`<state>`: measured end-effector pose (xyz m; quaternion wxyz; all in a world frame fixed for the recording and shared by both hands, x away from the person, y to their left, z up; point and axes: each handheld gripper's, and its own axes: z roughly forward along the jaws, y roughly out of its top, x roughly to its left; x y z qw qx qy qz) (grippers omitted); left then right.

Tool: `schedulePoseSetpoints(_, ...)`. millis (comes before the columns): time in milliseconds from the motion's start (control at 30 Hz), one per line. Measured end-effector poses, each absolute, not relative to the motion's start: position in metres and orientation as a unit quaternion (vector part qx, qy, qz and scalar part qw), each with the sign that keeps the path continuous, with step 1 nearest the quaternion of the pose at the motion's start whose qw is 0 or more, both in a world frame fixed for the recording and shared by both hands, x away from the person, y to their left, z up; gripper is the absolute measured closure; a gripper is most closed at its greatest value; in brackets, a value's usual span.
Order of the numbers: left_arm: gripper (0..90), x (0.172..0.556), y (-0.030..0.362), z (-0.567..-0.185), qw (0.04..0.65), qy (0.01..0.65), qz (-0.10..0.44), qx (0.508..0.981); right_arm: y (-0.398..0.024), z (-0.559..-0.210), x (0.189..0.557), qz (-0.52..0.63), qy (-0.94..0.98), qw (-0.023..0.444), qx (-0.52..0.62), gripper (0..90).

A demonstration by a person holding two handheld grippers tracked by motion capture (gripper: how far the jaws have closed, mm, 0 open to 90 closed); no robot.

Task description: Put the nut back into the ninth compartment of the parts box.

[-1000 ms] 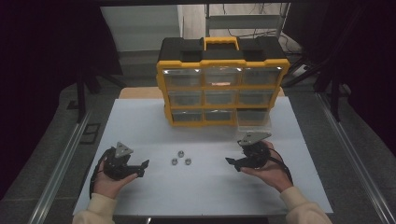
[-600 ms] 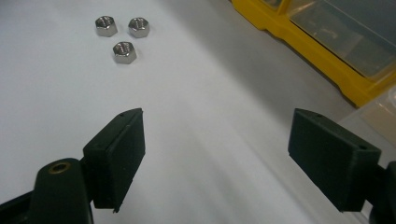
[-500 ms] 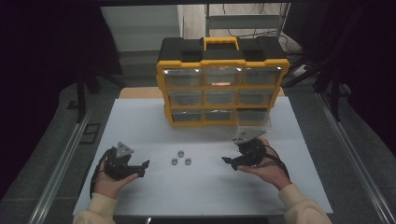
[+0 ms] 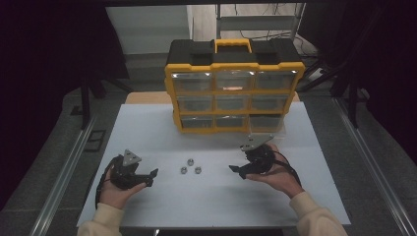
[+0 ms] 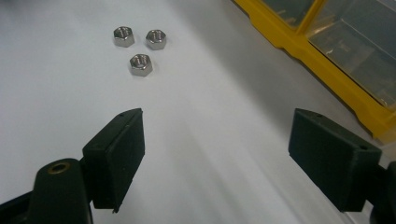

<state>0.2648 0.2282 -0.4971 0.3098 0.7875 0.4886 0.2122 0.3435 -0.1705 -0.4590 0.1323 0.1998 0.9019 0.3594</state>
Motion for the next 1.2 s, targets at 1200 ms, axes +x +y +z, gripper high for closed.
schedulePoseSetpoints(1200,11.4,0.265,0.228,-0.496,0.311,0.488,0.214,0.787,-0.119,-0.463,0.359,0.347,0.918,0.102,0.161,18.3)
